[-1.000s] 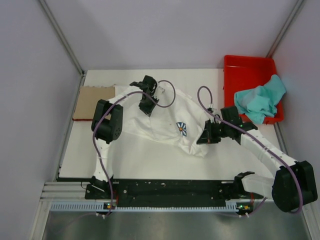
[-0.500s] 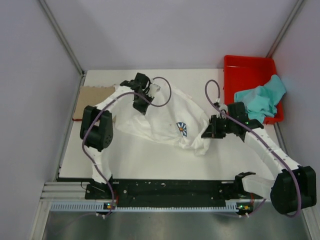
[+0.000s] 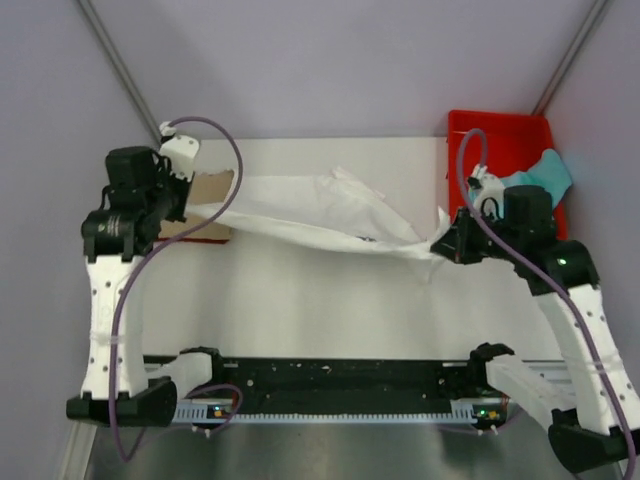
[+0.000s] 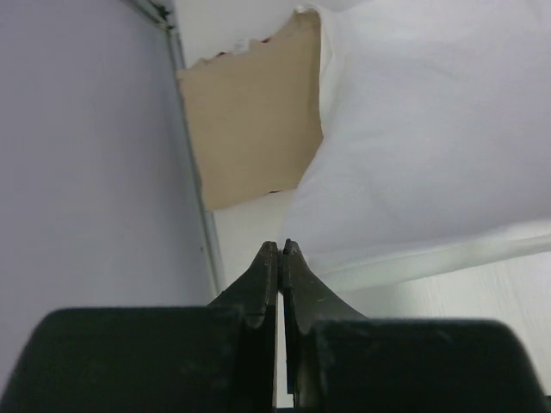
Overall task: Fold and stack the t-shirts
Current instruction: Flatten out the tshirt
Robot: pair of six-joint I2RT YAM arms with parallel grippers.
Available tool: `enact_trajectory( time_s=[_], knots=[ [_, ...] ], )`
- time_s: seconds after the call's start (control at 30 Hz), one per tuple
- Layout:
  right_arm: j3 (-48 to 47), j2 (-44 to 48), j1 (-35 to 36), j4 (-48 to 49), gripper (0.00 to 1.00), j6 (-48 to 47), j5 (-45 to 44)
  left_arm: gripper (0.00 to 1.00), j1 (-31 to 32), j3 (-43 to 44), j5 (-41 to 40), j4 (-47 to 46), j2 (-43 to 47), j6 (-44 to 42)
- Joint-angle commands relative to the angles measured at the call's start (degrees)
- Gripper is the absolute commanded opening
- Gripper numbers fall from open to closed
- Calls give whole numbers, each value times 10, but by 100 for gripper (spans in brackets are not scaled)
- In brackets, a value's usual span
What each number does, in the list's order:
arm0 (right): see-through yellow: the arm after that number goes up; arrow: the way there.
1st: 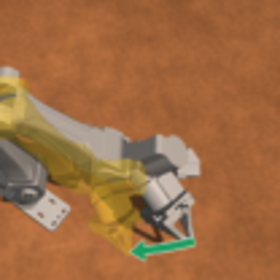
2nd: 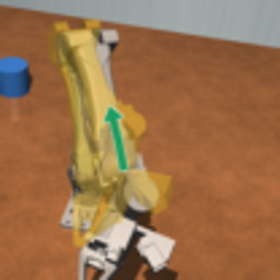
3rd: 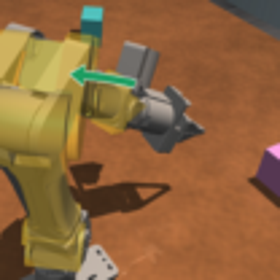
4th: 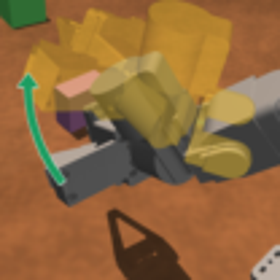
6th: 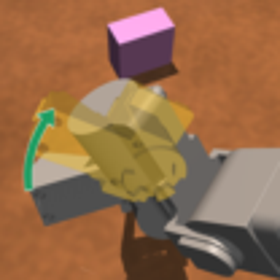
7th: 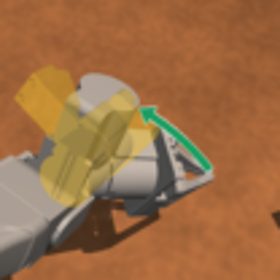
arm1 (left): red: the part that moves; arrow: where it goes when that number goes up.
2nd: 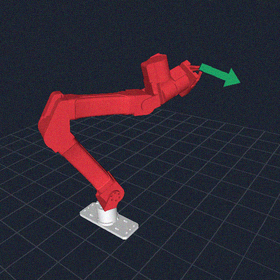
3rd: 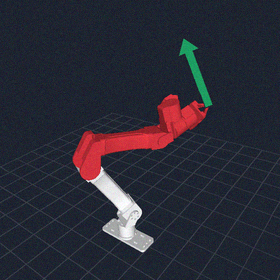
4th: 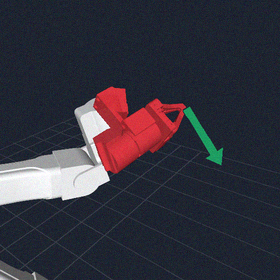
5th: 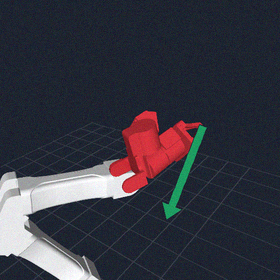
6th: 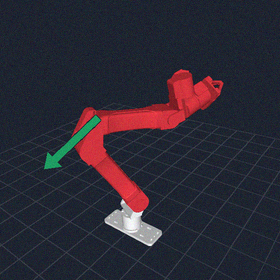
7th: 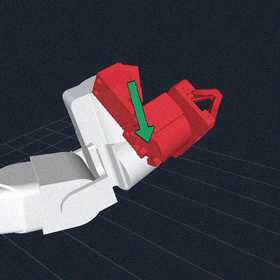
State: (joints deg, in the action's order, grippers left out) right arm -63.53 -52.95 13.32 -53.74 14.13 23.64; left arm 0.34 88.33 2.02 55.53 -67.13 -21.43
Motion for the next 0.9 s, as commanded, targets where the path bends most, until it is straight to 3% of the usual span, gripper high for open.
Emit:
enact_trajectory(
  time_s=[0.0,0.13,0.3,0.43,0.6,0.7,0.87],
  knots=[
    [-178,81,-3,-139,0,-24,-36,0,-21,109,-88,140,60,-54],
    [-272,95,-2,-173,0,-29,-7,0,-20,204,-99,220,73,-56],
    [-303,63,-3,-156,0,-40,3,0,-20,231,-116,209,71,-61],
    [-280,-3,-3,-40,0,-42,-13,0,-21,179,-108,127,52,-59],
    [-333,-157,-6,152,0,-72,-104,0,-20,154,-77,-28,-24,-39],
    [-429,-287,-16,220,0,-91,-120,0,-19,212,-65,-97,-118,-4],
    [-722,-473,-43,245,0,-135,-170,0,-19,451,-89,-161,-274,50]
  ],
)
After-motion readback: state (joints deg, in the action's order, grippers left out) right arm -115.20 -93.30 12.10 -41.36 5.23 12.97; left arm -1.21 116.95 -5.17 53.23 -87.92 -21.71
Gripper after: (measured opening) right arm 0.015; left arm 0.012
